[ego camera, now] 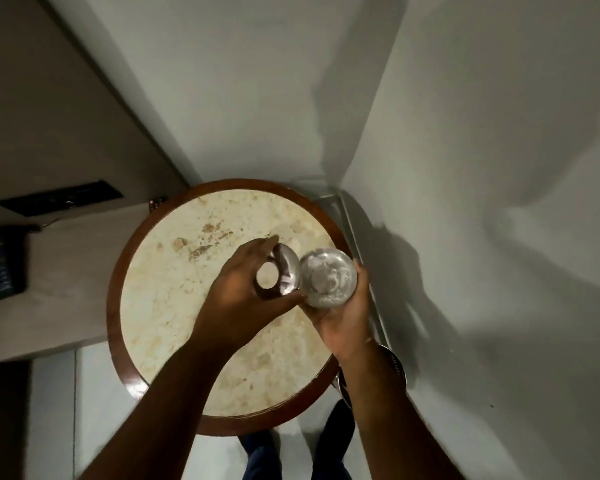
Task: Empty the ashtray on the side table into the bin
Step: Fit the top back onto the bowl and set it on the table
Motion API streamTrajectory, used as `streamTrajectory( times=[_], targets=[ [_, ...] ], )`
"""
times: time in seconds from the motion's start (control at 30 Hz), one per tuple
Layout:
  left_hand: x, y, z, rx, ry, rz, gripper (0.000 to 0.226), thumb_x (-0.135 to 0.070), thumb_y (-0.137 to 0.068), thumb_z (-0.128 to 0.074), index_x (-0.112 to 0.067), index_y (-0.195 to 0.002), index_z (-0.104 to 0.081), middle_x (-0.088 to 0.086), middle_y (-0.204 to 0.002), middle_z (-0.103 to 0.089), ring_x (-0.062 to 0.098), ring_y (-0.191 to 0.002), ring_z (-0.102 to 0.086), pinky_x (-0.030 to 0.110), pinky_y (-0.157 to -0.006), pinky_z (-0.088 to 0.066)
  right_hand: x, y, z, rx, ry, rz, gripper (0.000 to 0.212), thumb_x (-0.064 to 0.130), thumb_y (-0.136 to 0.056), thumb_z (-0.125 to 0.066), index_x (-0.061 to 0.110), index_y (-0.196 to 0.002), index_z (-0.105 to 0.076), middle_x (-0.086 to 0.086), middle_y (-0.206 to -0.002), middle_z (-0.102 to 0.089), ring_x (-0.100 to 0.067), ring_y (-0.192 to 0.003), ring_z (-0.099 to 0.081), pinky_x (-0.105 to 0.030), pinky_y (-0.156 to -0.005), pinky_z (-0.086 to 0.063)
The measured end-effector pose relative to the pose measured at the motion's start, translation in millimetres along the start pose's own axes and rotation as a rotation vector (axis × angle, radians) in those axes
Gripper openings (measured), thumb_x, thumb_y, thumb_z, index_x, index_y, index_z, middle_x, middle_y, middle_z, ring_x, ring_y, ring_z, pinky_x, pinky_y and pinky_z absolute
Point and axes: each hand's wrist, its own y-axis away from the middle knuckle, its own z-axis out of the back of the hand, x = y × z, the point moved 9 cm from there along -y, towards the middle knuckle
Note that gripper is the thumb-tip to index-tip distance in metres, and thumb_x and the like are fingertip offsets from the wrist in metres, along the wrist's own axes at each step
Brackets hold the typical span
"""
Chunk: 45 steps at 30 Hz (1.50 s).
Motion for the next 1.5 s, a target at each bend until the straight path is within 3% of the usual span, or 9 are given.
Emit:
streamTrajectory(
  times=[0.2,0.33,0.5,0.63,0.8,1.13,1.3,1.4,1.5],
  targets=[
    [14,-13,-7,0.079,-0.080,0.030,0.103,-0.042,-0.076,-0.096,-0.023,-0.164,-0.045,-0.001,-0.165,-0.049,0.020,-0.149,-0.050,0.042,-0.117,-0.052,-23,-27,-35,0.067,0.061,-0.045,0.064,0.065,-0.092,-0.058,0.016,-0.130,-0.076,-0.008,-0.116,-0.079,-0.022,-0.103,-0.076,-0.034,-0.078,-0.061],
    [24,-19,-10,0.092,-0.132,0.028,0.108,-0.045,-0.075,-0.096,-0.024,-0.166,-0.041,-0.002,-0.167,-0.045,0.019,-0.150,-0.047,0.025,-0.116,-0.042,-46,-34,-38,0.118,0.126,-0.099,0.073,0.067,-0.092,-0.062,0.014,-0.141,-0.068,-0.013,-0.126,-0.076,-0.022,-0.108,-0.075,-0.032,-0.079,-0.063],
    [26,-20,-20,0.165,-0.224,-0.045,0.107,-0.045,-0.075,-0.095,-0.019,-0.165,-0.043,0.006,-0.168,-0.045,0.027,-0.154,-0.045,0.044,-0.121,-0.048,-62,-39,-34,0.125,0.162,-0.135,0.063,0.065,-0.101,-0.053,0.018,-0.140,-0.070,-0.012,-0.128,-0.077,-0.021,-0.113,-0.075,-0.032,-0.080,-0.064],
    [30,-21,-23,0.173,-0.269,-0.086,0.104,-0.041,-0.075,-0.096,-0.014,-0.163,-0.047,0.010,-0.165,-0.049,0.030,-0.150,-0.049,0.038,-0.119,-0.048,-66,-41,-35,0.132,0.176,-0.169,0.067,0.068,-0.096,-0.059,0.020,-0.141,-0.069,-0.013,-0.133,-0.075,-0.024,-0.122,-0.073,-0.035,-0.084,-0.064],
    [47,-22,-32,0.241,-0.255,-0.016,0.106,-0.041,-0.078,-0.094,-0.025,-0.167,-0.039,0.002,-0.170,-0.039,0.027,-0.153,-0.041,0.046,-0.119,-0.049,-72,-47,-33,0.119,0.155,-0.240,0.062,0.070,-0.091,-0.065,0.026,-0.135,-0.074,-0.012,-0.141,-0.072,-0.028,-0.130,-0.069,-0.046,-0.103,-0.057],
    [52,-15,-50,0.312,-0.381,-0.104,0.100,-0.047,-0.081,-0.090,-0.022,-0.165,-0.043,0.007,-0.169,-0.041,0.033,-0.152,-0.039,0.044,-0.117,-0.046,-83,-42,-22,0.006,0.069,-0.336,0.053,0.057,-0.102,-0.055,0.020,-0.138,-0.069,-0.011,-0.122,-0.081,-0.027,-0.107,-0.080,-0.041,-0.084,-0.067],
    [83,-17,-54,0.248,-0.442,-0.022,0.101,-0.046,-0.080,-0.089,-0.019,-0.166,-0.042,0.012,-0.167,-0.042,0.038,-0.150,-0.041,0.051,-0.114,-0.050,-71,-54,0,-0.106,0.469,-0.265,0.065,0.069,-0.104,-0.043,0.020,-0.139,-0.068,-0.014,-0.129,-0.078,-0.029,-0.117,-0.075,-0.041,-0.088,-0.063],
    [117,-22,-55,0.215,-0.450,0.096,0.100,-0.042,-0.081,-0.089,-0.017,-0.166,-0.041,0.015,-0.168,-0.041,0.042,-0.150,-0.040,0.057,-0.116,-0.049,-57,-64,10,-0.152,0.688,-0.128,0.063,0.062,-0.110,-0.032,0.015,-0.130,-0.069,-0.016,-0.136,-0.074,-0.030,-0.120,-0.072,-0.046,-0.105,-0.057],
    [145,-28,-60,0.193,-0.476,0.155,0.100,-0.040,-0.082,-0.089,-0.015,-0.165,-0.041,0.018,-0.167,-0.041,0.044,-0.150,-0.039,0.060,-0.116,-0.048,-49,-68,15,-0.160,0.740,-0.042,0.058,0.053,-0.113,-0.032,0.011,-0.129,-0.068,-0.016,-0.134,-0.075,-0.025,-0.116,-0.074,-0.038,-0.098,-0.058]
  ],
)
